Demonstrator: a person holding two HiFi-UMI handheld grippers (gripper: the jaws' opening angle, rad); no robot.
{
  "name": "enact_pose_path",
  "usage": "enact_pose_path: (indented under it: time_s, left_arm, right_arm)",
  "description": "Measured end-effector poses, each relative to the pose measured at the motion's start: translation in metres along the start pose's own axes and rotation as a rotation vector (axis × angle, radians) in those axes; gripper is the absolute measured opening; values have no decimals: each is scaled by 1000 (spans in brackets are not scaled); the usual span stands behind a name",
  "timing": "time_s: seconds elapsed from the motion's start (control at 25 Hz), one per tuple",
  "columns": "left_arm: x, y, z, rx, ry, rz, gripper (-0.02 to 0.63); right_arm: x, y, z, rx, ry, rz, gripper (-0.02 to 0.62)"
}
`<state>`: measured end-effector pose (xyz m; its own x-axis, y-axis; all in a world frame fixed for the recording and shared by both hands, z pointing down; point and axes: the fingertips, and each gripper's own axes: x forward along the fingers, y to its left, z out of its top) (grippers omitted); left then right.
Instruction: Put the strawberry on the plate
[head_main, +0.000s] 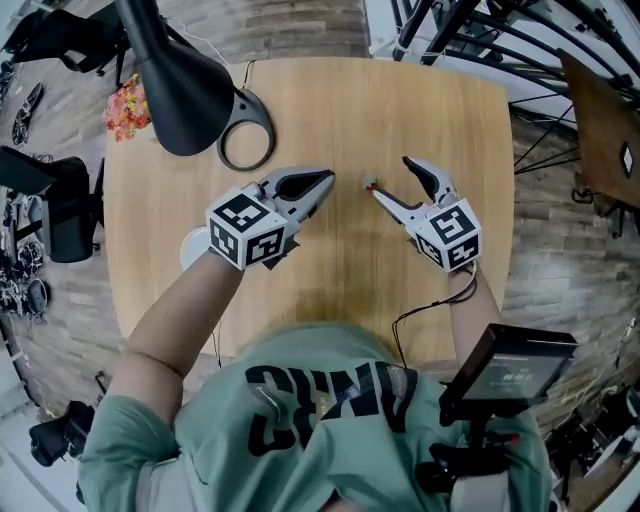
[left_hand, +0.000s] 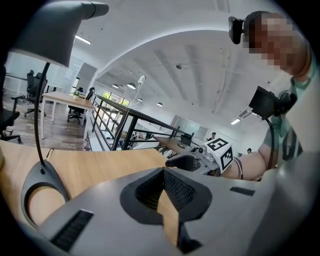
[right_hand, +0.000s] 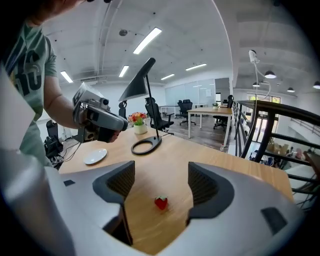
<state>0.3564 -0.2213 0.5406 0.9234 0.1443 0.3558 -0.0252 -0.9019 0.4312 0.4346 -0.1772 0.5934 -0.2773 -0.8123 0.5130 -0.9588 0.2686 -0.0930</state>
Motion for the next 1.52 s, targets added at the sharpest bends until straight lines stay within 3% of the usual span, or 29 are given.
enact_pose_path:
  time_s: [0.6,1.16,1.24,1.28,1.52]
  left_arm:
    - [29,24,-37,-43,69,-11,2]
    - [31,22,-45,-70,78,-16,2]
    - [29,22,-45,-76,78,-14,2]
    - [27,22,-45,-78,77,-13,2]
    - [24,17,-45,-91,78,-26,2]
  right_arm:
    - [66,2,-87,-20,219,55,316]
    - [82,5,-119,-38,316,54,311]
    - [80,5,-117,-60,327,40,260]
    - [77,4,-116,-68,332,35,147]
    - [66,-1,-105,-70,307,-9,147]
